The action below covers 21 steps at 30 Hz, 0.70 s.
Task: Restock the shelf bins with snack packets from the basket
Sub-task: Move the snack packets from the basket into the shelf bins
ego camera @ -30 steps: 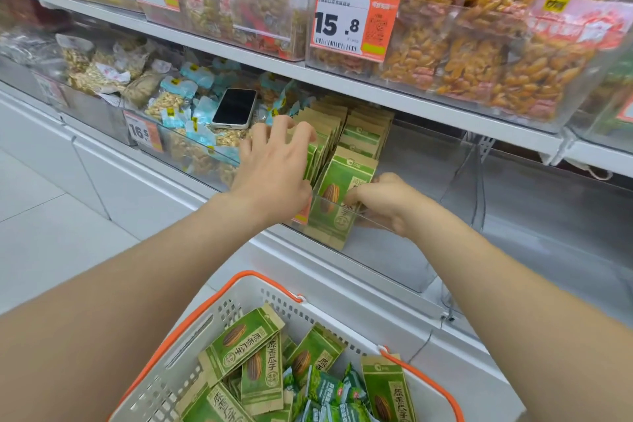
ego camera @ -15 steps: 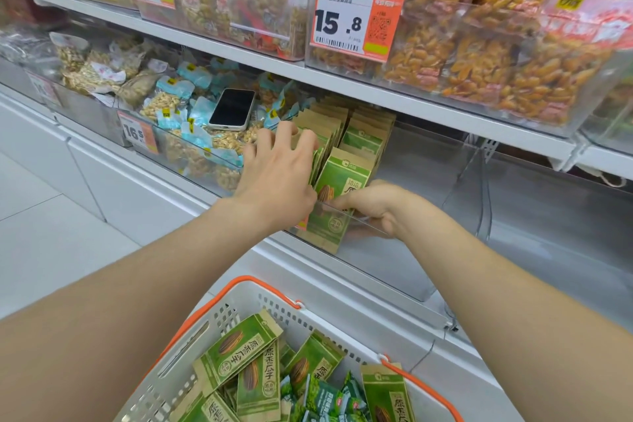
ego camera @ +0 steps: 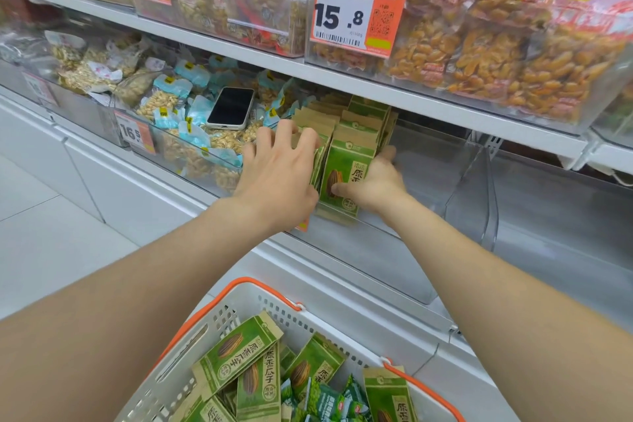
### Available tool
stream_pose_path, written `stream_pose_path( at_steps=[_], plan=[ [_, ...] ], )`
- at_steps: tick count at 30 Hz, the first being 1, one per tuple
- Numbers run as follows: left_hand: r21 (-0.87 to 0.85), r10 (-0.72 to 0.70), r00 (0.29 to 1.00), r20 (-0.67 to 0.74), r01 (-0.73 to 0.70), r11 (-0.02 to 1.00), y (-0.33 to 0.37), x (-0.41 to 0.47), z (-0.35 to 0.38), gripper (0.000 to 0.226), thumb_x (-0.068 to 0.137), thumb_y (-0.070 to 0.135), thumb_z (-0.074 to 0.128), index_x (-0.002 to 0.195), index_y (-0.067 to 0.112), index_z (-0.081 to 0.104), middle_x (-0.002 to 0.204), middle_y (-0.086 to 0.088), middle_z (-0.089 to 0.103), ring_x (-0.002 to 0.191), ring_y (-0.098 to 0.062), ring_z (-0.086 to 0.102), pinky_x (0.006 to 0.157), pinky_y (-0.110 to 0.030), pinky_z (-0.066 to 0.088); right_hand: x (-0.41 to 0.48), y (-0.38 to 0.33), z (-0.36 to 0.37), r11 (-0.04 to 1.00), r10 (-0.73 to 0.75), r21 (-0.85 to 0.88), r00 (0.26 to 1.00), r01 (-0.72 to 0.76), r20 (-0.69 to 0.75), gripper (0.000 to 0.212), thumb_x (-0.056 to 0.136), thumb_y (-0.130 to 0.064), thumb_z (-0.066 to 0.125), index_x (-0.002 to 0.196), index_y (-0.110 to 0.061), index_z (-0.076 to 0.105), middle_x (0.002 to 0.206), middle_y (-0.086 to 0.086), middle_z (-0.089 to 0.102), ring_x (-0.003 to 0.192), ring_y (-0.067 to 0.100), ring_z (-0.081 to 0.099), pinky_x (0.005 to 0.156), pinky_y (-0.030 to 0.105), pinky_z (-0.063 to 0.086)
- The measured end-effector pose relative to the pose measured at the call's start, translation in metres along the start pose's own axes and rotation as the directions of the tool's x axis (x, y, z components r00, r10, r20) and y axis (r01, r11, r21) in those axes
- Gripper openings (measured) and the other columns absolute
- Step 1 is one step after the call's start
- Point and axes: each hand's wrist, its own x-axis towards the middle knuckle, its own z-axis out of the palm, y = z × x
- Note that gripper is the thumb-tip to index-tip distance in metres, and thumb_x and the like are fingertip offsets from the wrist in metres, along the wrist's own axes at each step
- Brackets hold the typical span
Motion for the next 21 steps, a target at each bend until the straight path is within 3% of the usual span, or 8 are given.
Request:
stream_pose_path(
  at_steps=[5, 9, 13, 15, 18, 21],
  plan=[
    [-0.005, -0.004, 1.0, 0.013, 0.004, 1.0, 0.0, 0.001, 0.0, 0.058, 0.08, 0.025, 0.068, 0.133, 0.024, 0.043, 0.136, -0.009, 0.038, 0.121, -0.04, 0.038, 0.1, -0.056, 0.039, -0.007, -0.006, 0.003, 0.993, -0.095, 0.052, 0.989, 0.102, -0.111, 0.123, 0.058, -0.027, 0.102, 0.149, -0.029, 0.018, 0.142, 0.015, 0.039, 0.128, 0.036, 0.05, 0.099, 0.04, 0.048],
    [-0.009, -0.005, 1.0, 0.015, 0.005, 1.0, 0.001, 0.0, -0.001, 0.059, 0.081, 0.026, 0.068, 0.134, 0.024, 0.043, 0.138, -0.01, 0.037, 0.122, -0.04, 0.038, 0.1, -0.056, 0.039, -0.005, -0.005, -0.001, 0.997, -0.074, 0.0, 0.992, 0.075, -0.098, 0.134, 0.053, -0.031, 0.104, 0.152, -0.029, 0.012, 0.148, 0.016, 0.03, 0.13, 0.038, 0.05, 0.097, 0.039, 0.049],
    [-0.015, -0.003, 1.0, 0.028, 0.004, 1.0, 0.001, 0.0, -0.002, 0.06, 0.082, 0.026, 0.068, 0.135, 0.024, 0.042, 0.139, -0.01, 0.036, 0.123, -0.04, 0.037, 0.101, -0.056, 0.038, 0.004, 0.001, -0.007, 0.999, -0.035, 0.005, 0.999, 0.035, -0.012, 0.166, 0.048, -0.034, 0.105, 0.157, -0.042, -0.02, 0.164, 0.022, 0.012, 0.152, 0.035, 0.023, 0.114, 0.043, 0.04],
    [-0.009, -0.002, 1.0, 0.028, 0.002, 1.0, 0.001, -0.001, -0.003, 0.06, 0.082, 0.026, 0.069, 0.135, 0.024, 0.042, 0.138, -0.01, 0.036, 0.123, -0.04, 0.037, 0.101, -0.056, 0.038, 0.008, 0.003, -0.01, 0.998, -0.044, 0.042, 0.999, 0.043, 0.016, 0.169, 0.043, -0.036, 0.105, 0.153, -0.05, -0.023, 0.166, 0.021, 0.012, 0.155, 0.034, 0.015, 0.116, 0.045, 0.04],
    [-0.002, -0.001, 1.0, 0.03, 0.001, 1.0, 0.002, -0.001, -0.004, 0.059, 0.083, 0.026, 0.069, 0.135, 0.024, 0.042, 0.138, -0.01, 0.036, 0.123, -0.04, 0.037, 0.1, -0.055, 0.037, 0.014, 0.003, -0.014, 0.994, -0.056, 0.094, 0.998, 0.058, -0.028, 0.17, 0.021, -0.052, 0.102, 0.146, -0.062, -0.013, 0.155, 0.011, 0.036, 0.143, 0.035, 0.041, 0.097, 0.056, 0.058],
    [0.004, -0.002, 0.999, 0.036, 0.002, 1.0, 0.003, -0.001, -0.005, 0.059, 0.083, 0.028, 0.069, 0.135, 0.023, 0.042, 0.138, -0.01, 0.036, 0.124, -0.04, 0.037, 0.101, -0.056, 0.037, 0.022, 0.01, -0.013, 0.996, -0.085, -0.019, 0.995, 0.086, 0.057, 0.166, 0.016, -0.061, 0.099, 0.146, -0.061, -0.004, 0.142, 0.0, 0.051, 0.126, 0.028, 0.058, 0.088, 0.052, 0.062]
  ],
)
